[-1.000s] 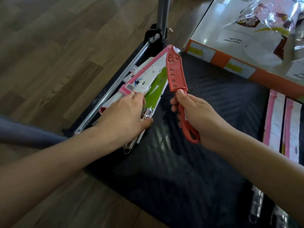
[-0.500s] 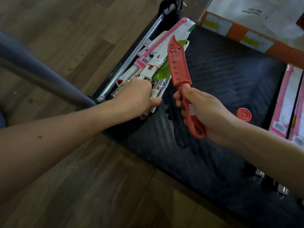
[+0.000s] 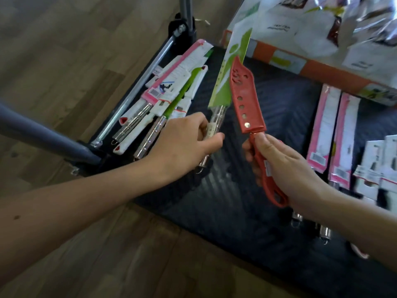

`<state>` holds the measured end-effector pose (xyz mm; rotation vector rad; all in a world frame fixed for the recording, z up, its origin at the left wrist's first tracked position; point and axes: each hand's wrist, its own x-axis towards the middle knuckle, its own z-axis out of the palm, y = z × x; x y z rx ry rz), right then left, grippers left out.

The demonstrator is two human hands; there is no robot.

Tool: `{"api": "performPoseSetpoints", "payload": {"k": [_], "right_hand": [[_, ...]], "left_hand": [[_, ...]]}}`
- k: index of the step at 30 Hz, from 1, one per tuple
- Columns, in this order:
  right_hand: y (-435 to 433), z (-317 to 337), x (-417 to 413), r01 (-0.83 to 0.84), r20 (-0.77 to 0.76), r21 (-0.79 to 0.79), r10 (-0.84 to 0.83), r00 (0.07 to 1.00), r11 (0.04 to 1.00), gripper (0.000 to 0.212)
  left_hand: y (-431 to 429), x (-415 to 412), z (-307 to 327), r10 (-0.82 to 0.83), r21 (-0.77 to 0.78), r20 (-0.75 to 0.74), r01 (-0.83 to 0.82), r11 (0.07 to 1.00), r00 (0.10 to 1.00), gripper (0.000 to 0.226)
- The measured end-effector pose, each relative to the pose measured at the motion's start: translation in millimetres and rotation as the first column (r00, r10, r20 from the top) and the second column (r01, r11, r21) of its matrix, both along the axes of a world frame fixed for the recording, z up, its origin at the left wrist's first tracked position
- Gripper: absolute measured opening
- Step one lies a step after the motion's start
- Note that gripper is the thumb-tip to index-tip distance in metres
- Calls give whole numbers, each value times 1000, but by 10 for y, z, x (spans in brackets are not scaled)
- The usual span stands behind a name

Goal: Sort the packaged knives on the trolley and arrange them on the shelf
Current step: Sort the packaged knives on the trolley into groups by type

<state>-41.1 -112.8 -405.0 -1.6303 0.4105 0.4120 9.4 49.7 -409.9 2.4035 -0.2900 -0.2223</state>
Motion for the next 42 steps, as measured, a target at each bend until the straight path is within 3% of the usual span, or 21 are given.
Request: {"api": "performPoseSetpoints", "payload": {"k": [10, 17, 28, 34, 42], "right_hand": [[-779, -53, -327, 239, 43, -47, -238, 970, 970, 36], [-1055, -124, -568, 275, -2, -63, -275, 961, 959, 31], [-1133, -222, -619, 231, -40, -29, -232, 972, 973, 31], [-1238, -243, -695, 262, -72, -18, -263, 962, 965, 30], [-1575, -249, -952, 360, -69, -76, -365, 929, 930, 30]], "left_hand": [[-604, -105, -159, -68, 19, -121, 71, 997, 990, 32], [-839, -275, -215, -183, 229, -190, 225, 947, 964, 34], [-1077, -290, -228, -259, 268, -252, 324, 907, 933, 35], [-1143, -271, -150, -336, 385, -134, 362, 849, 932, 41], [-1574, -390, -38, -491, 331, -15, 468, 819, 871, 40]]}}
